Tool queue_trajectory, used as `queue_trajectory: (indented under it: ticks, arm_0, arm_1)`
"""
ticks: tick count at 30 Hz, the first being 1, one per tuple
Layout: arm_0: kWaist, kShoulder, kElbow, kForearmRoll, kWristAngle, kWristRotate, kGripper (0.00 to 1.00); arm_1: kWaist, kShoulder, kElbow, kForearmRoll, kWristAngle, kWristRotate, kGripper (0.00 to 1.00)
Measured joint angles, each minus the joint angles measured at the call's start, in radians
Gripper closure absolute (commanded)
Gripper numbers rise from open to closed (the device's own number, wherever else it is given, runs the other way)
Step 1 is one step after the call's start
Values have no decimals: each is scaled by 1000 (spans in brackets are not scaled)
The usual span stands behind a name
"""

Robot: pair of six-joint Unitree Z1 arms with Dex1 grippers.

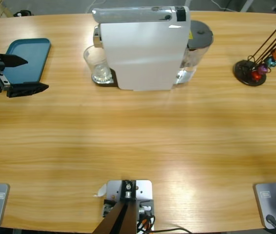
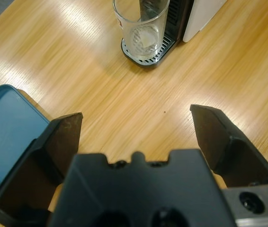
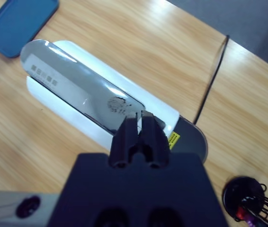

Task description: Pour coffee

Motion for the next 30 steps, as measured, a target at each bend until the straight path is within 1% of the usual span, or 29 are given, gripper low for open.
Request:
queue_trajectory:
  ticks: [7, 21, 30]
  arm_0:
    - [0, 0, 13, 0, 10, 0, 13]
    - [0, 1, 23, 0, 10, 0, 13]
    - [5, 7, 25, 0, 11, 0, 13]
  arm_1:
    - [-2, 3, 0, 2, -24, -2, 1000]
    - [-2, 26, 7, 15, -25, 2, 1000]
    - [-2, 45, 13, 20, -48, 3, 1000]
